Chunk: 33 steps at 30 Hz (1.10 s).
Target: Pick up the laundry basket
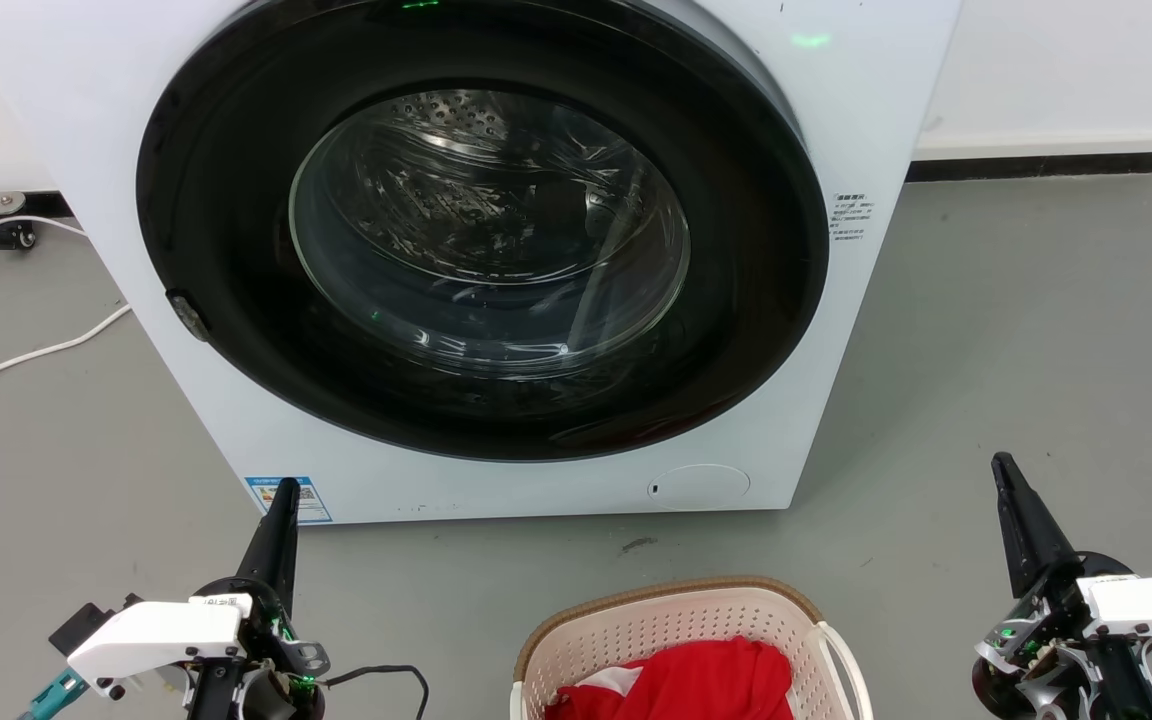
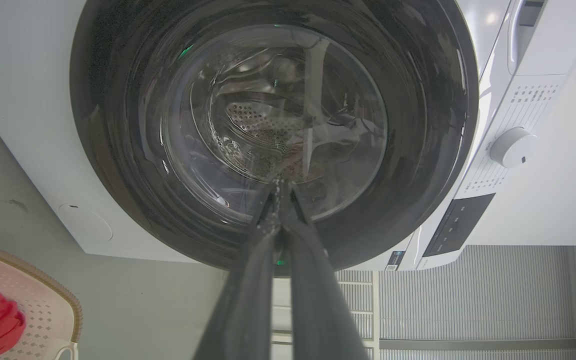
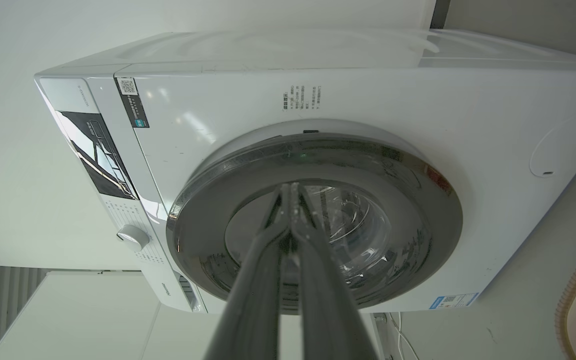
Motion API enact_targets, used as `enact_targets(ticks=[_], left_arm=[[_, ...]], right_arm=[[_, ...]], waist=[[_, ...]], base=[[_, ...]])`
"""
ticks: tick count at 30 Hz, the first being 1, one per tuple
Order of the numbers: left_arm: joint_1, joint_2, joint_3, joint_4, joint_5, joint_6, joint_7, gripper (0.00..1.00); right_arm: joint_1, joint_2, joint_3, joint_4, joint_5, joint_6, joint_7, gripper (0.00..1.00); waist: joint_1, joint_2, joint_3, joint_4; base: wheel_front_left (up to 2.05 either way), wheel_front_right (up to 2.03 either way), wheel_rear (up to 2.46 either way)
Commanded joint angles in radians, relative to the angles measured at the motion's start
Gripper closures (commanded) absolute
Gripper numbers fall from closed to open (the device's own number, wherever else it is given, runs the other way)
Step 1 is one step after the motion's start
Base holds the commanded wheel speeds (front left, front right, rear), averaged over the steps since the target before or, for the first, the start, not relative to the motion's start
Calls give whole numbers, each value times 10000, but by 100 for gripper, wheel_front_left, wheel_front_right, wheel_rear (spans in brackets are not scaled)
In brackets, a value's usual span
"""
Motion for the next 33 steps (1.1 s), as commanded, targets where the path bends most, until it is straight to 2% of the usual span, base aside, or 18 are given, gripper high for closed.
enact_targets(ticks=[1,21,22,28,33], left_arm=[[-103,-17,30,13,18,-32,11,100],[-105,-24,48,13,38,-33,25,100],[0,-17,15,2,4,0,13,0],[244,-72,-36,168,83,10,-115,0],[267,-69,40,-46,757,8,-369,0]], right_arm=[[-107,18,-14,4,-25,0,21,100],[-107,20,-16,4,-28,0,24,100],[0,0,-2,0,0,0,0,0],[273,28,73,226,-47,0,-130,0],[311,26,102,133,-633,0,-385,0]], waist=[[0,0,0,0],[0,0,0,0],[0,0,0,0],[0,0,3,0],[0,0,12,1]], base=[[0,0,0],[0,0,0],[0,0,0],[0,0,0],[0,0,0]])
